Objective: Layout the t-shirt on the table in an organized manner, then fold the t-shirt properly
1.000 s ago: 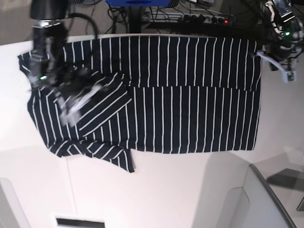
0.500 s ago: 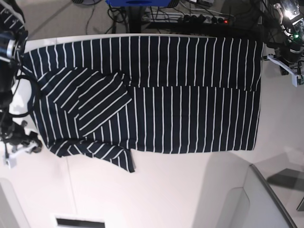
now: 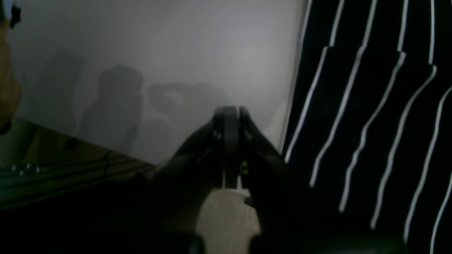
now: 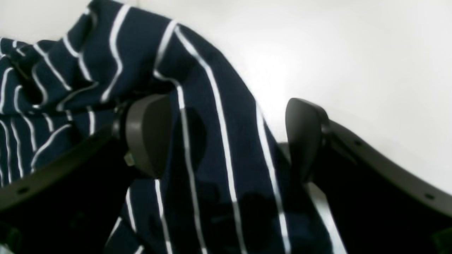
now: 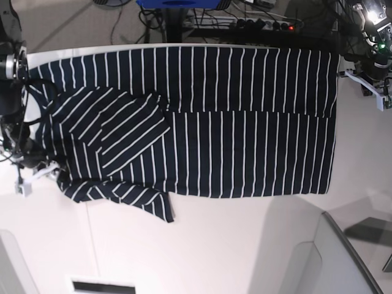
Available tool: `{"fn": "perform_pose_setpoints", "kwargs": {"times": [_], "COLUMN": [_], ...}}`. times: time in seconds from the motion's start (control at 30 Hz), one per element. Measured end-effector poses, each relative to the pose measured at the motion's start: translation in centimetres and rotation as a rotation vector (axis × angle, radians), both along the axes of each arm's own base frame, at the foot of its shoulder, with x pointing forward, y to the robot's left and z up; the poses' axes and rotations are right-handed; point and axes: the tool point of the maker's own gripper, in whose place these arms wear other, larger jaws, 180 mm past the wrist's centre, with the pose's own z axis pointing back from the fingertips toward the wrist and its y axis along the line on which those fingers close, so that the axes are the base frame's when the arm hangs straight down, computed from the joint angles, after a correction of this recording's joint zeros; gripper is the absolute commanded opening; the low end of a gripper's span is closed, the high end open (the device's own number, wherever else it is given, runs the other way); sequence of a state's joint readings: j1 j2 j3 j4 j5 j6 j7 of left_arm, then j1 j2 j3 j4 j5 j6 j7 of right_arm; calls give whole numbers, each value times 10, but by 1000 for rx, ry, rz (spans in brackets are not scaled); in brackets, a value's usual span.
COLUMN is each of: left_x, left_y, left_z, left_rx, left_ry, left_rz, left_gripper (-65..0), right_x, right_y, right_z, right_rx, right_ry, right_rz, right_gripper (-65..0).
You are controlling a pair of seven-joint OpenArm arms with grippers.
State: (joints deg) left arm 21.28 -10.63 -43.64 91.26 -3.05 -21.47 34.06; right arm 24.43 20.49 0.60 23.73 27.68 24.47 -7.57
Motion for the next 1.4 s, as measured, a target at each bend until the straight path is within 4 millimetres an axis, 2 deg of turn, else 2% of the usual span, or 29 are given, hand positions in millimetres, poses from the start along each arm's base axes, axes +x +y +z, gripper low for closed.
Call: {"fn": "perform_pose_setpoints", "kwargs": {"times": [0.03,0.1,0.2,0.23,0.4,0.5,0.7,0.87,1.0,1.13,1.27,1.4], "left_x": [0,0,0,0,0,0,0,2,3,3,3,3], "left_y": [0,0,0,0,0,1,0,-2,-4,-4,-3,-3], "left_z": [0,0,0,0,0,0,-1,-1,-2,-2,-2,-2], "left_rx": [0,0,0,0,1,6,3,2,-7,-8,-3,-7], "left_ry": [0,0,0,0,2,3,4,2,-2,-1,2,-1], "left_rz": [0,0,0,0,0,0,0,-5,-6,-6,-7,-6], "left_gripper": [-650,-650,-650,-650,-650,-650,-650,-650,-650,-650,-650,-650], "right_x": [0,-1,-6,-6,-6,-21,-24,-51,-64,-86,-105,-129], "right_y": [1,1,1,1,14,29,25,37,46,66,76,86], "right_z": [0,-2,-6,-6,2,4,47,57,71,74,71,56], "right_rx": [-4,-13,-13,-11,-31,-48,-53,-72,-66,-48,-47,-18], "right_ry": [-4,4,16,17,-4,49,25,85,82,97,116,165], "right_rz": [4,5,7,4,70,155,153,205,202,218,233,232], "right_gripper": [-239,-369,-635,-650,-650,-650,-650,-650,-650,-650,-650,-638]}}
